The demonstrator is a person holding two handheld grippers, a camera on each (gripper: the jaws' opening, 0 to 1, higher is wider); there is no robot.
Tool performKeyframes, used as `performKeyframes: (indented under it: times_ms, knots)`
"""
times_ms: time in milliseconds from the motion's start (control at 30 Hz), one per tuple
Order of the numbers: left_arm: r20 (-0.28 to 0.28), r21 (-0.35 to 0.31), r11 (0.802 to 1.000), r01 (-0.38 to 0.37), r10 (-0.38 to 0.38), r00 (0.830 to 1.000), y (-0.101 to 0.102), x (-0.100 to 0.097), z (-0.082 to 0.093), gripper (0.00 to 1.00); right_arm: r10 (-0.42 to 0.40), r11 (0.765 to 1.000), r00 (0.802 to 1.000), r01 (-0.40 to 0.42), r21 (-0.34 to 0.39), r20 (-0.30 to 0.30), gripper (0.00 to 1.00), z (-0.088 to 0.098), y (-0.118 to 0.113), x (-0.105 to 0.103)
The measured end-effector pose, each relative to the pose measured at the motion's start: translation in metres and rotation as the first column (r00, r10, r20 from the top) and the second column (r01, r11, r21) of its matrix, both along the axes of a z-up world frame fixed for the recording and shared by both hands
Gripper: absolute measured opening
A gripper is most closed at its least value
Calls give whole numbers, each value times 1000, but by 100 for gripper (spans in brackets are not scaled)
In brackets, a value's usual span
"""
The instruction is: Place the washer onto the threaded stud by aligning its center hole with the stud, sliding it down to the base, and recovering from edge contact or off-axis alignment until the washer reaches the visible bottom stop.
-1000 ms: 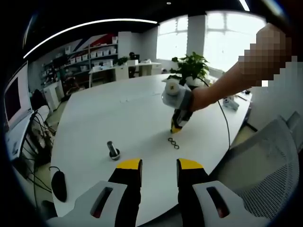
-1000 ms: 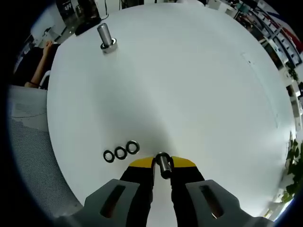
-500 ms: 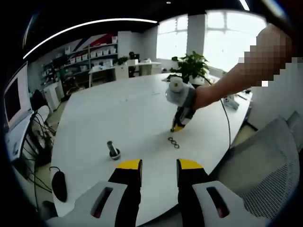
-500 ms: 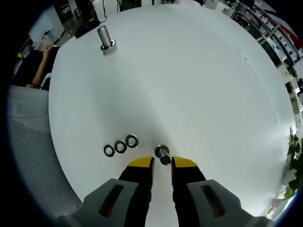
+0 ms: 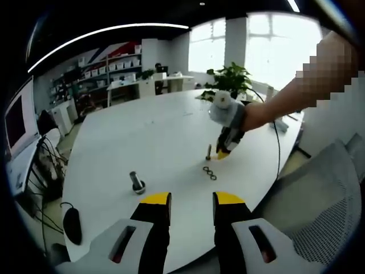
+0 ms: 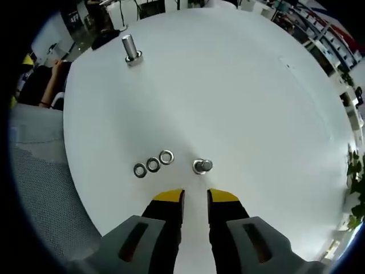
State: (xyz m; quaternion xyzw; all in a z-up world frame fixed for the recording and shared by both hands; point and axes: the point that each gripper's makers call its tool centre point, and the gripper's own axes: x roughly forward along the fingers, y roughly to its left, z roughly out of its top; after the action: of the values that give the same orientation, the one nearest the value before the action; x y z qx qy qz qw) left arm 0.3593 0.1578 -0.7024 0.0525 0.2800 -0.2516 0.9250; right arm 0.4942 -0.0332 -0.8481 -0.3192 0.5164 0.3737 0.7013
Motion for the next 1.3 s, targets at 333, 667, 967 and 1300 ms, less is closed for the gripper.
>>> performKeyframes:
  times_ms: [333, 667, 967, 1300]
  knots:
    - [4, 6, 1000, -4, 4, 1000, 1, 1, 1, 27, 10, 1000, 1000, -10, 23, -10, 19, 5, 9, -13]
    - [5, 12, 1000, -1, 1, 1000, 1, 0, 1, 27, 48, 998, 998, -47, 52, -29, 19, 3, 29, -32]
    - [4, 15, 1000, -3, 3, 1000, 2, -1, 1, 27, 67, 995, 996, -63, 72, -51, 20, -4, 43, -45]
    - [3, 14, 1000, -5, 5, 1000, 3, 0, 1, 27, 77, 994, 995, -72, 77, -66, 20, -10, 49, -52]
